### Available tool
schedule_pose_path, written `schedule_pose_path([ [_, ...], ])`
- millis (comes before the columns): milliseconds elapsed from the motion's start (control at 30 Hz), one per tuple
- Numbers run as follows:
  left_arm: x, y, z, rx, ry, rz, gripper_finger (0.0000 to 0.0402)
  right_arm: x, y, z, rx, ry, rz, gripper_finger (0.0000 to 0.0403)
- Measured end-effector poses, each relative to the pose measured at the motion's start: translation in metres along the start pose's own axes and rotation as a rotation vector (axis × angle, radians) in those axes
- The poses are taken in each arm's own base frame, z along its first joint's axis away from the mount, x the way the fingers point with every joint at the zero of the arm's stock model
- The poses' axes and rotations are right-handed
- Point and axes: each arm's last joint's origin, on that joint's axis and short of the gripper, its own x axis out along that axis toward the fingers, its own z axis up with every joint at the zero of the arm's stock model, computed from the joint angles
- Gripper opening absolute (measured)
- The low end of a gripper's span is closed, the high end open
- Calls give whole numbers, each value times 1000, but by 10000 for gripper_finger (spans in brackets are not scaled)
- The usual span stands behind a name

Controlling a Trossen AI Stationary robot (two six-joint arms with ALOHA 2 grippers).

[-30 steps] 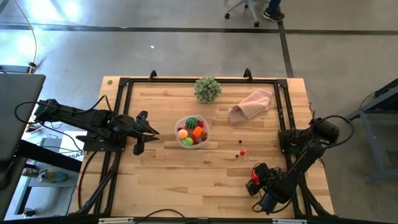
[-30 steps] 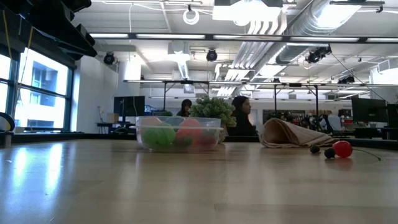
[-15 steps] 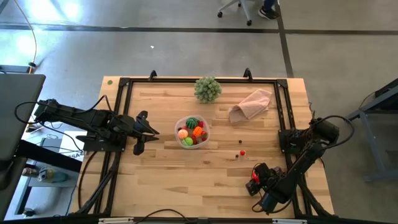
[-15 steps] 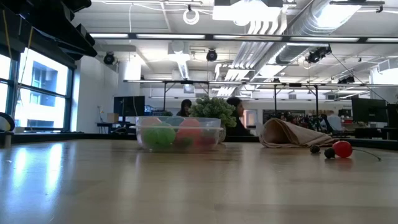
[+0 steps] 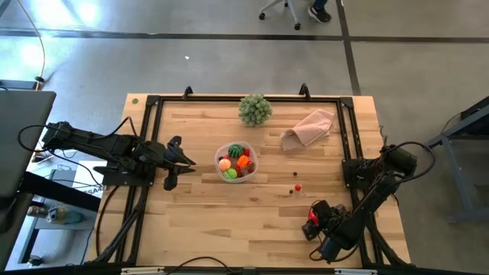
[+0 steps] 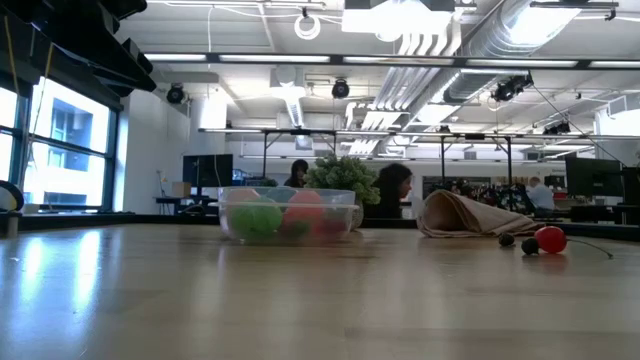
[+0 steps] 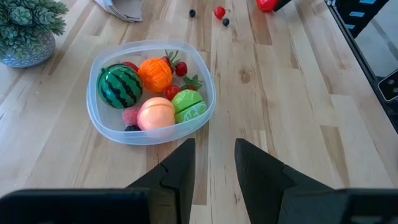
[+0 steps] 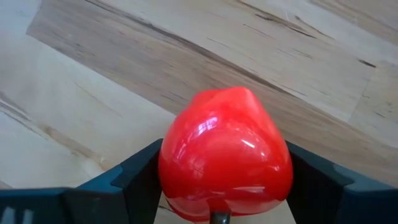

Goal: Pick and placing Produce into tupperware
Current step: Put the red apple into the transparent bin

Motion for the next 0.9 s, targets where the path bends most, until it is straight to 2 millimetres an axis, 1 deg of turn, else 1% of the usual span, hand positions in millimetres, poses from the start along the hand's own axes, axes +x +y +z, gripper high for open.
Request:
schedule_pose_path([
  [267,0,0,0,0,0,0,101,-2,4,1,-37,-74,56,261],
  [433,0,0,0,0,0,0,101,-12,14,3,-103,-159,132,261],
  [567,0,0,0,0,0,0,101,-23,26,9,-156,-287,212,261],
  [733,0,0,0,0,0,0,101,-31,42,27,-231,-450,240,261],
  [833,0,0,0,0,0,0,101,-32,52,45,-280,-519,208,261],
  [900,0,0,0,0,0,0,101,-30,60,61,-319,-546,168,261],
])
